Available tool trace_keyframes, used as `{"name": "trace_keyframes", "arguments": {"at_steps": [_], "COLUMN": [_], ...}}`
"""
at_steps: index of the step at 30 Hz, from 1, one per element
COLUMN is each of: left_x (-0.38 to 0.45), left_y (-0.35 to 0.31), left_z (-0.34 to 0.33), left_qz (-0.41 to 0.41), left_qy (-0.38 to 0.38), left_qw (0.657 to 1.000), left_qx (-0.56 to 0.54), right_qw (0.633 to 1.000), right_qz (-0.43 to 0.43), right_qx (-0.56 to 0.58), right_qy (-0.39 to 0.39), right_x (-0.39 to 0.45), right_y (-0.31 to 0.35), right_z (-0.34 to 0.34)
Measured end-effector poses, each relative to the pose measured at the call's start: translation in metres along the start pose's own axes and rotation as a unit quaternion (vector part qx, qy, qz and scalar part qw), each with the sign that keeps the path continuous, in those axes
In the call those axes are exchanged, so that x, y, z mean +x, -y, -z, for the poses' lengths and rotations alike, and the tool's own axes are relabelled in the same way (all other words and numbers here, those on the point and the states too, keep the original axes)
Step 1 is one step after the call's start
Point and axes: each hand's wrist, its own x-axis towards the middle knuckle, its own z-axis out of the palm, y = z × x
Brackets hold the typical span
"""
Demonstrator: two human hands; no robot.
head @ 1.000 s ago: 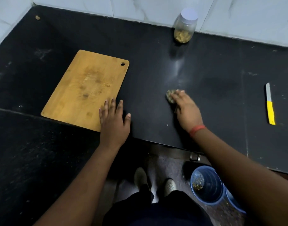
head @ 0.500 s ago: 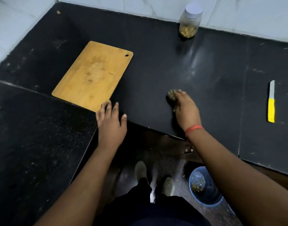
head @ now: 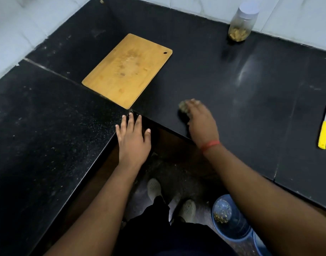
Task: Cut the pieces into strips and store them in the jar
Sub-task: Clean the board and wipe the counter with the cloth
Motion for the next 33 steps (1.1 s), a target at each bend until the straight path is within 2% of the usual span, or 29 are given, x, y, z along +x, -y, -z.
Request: {"name": "trace_keyframes", "arguments": {"at_steps": [2, 3, 5, 8, 10, 12, 15, 18, 20, 22, 25, 27, 29, 31, 33], "left_x": [-0.001, -0.002, -0.002, 0.001, 0.004, 0.009, 0.016, 0.028, 0.034, 0.042, 0.055, 0.065, 0.077, 0.088, 0.095], "left_y": [0.000, 0.000, 0.002, 0.011, 0.019, 0.025, 0.028, 0.031, 0.035, 0.044, 0.058, 0.064, 0.069, 0.071, 0.072], "left_z": [0.001, 0.002, 0.003, 0.004, 0.003, -0.001, -0.005, -0.005, -0.004, -0.003, -0.001, 0.001, 0.004, 0.006, 0.006], "left_qz": [0.000, 0.001, 0.002, 0.012, 0.013, 0.011, -0.001, -0.014, -0.024, -0.026, -0.018, -0.013, -0.014, -0.019, -0.024], "left_qy": [-0.008, -0.011, -0.012, -0.009, -0.002, 0.003, 0.017, 0.024, 0.027, 0.026, 0.019, 0.018, 0.010, 0.005, 0.008], "left_qw": [1.000, 1.000, 1.000, 1.000, 1.000, 1.000, 1.000, 0.999, 0.998, 0.998, 0.998, 0.999, 0.999, 0.999, 0.999], "left_qx": [0.000, -0.002, -0.006, -0.003, 0.008, 0.017, 0.025, 0.038, 0.048, 0.054, 0.050, 0.043, 0.036, 0.034, 0.036], "right_qw": [0.999, 0.999, 0.997, 0.970, 0.957, 0.974, 0.998, 0.998, 0.996, 0.998, 0.995, 0.978, 0.960, 0.959, 0.980], "right_qz": [-0.034, -0.022, 0.055, 0.208, 0.256, 0.209, 0.056, -0.058, -0.083, -0.052, 0.097, 0.190, 0.236, 0.223, 0.135], "right_qx": [-0.018, -0.029, -0.038, -0.014, 0.010, 0.032, 0.020, -0.007, -0.024, -0.026, -0.021, -0.004, 0.035, 0.071, 0.092], "right_qy": [0.007, 0.009, 0.029, 0.123, 0.137, 0.076, -0.017, -0.029, -0.020, -0.014, 0.030, 0.081, 0.147, 0.159, 0.111], "right_x": [0.019, 0.021, 0.011, -0.025, -0.035, -0.016, 0.042, 0.098, 0.116, 0.122, 0.093, 0.056, 0.026, 0.014, 0.026], "right_y": [-0.011, -0.010, 0.000, 0.027, 0.032, 0.029, 0.008, -0.009, -0.005, 0.015, 0.054, 0.072, 0.079, 0.073, 0.063], "right_z": [0.000, -0.004, -0.017, -0.024, -0.014, -0.002, 0.006, -0.008, -0.024, -0.039, -0.053, -0.055, -0.049, -0.040, -0.037]}}
